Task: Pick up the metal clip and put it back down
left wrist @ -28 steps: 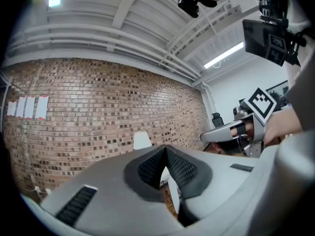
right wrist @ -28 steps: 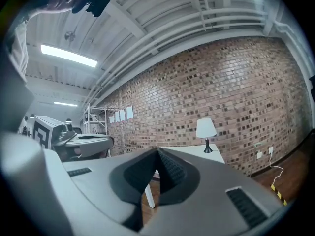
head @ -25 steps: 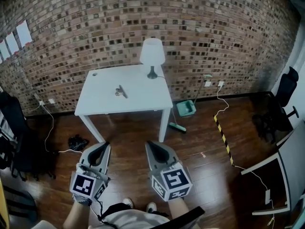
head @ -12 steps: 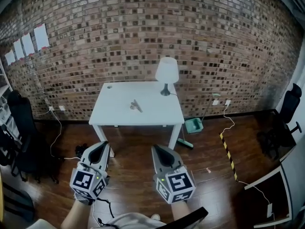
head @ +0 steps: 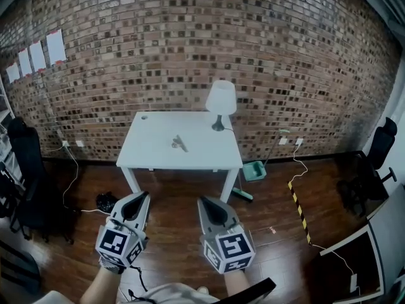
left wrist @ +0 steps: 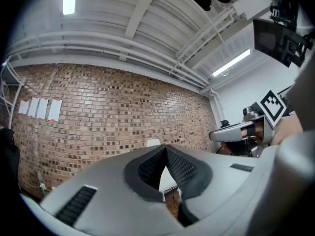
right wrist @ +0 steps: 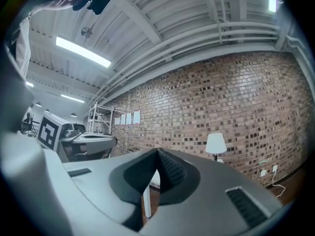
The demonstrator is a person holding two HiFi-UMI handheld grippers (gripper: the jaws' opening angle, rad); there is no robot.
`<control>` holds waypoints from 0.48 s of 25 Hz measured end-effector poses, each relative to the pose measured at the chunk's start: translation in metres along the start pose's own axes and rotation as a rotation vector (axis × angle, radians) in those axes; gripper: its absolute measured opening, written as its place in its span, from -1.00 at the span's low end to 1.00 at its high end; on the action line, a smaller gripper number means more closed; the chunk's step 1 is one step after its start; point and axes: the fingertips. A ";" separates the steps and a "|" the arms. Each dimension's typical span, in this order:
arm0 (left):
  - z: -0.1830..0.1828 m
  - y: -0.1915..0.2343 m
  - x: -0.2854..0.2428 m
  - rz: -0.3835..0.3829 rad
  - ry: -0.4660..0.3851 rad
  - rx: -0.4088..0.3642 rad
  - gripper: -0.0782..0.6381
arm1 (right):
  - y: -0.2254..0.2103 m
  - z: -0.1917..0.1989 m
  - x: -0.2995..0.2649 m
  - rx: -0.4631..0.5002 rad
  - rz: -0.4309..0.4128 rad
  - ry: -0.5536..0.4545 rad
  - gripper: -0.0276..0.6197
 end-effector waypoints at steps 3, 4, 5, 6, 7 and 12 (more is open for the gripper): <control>0.002 -0.001 -0.001 0.004 0.000 0.000 -0.74 | -0.001 -0.002 0.001 0.024 0.010 -0.006 -0.97; 0.003 -0.001 -0.001 0.005 0.001 -0.001 -0.74 | -0.001 -0.001 0.001 0.028 0.010 -0.002 -0.97; 0.003 -0.001 -0.002 0.006 0.002 -0.003 -0.74 | -0.002 0.000 0.000 0.032 0.008 0.003 -0.97; 0.003 -0.002 -0.002 0.007 0.004 -0.004 -0.74 | -0.002 0.001 0.000 0.037 0.007 0.008 -0.97; 0.004 -0.002 -0.002 0.007 0.004 -0.006 -0.74 | -0.002 0.002 0.000 0.042 0.006 0.010 -0.97; 0.005 -0.001 -0.002 0.000 0.004 -0.003 -0.74 | -0.001 0.007 0.000 0.046 0.007 0.014 -0.97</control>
Point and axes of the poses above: the fingertips, and each gripper's own axes: x backward along the fingers, y to its left, z out of its underside, and after that the axes turned 13 degrees about -y, right-handed
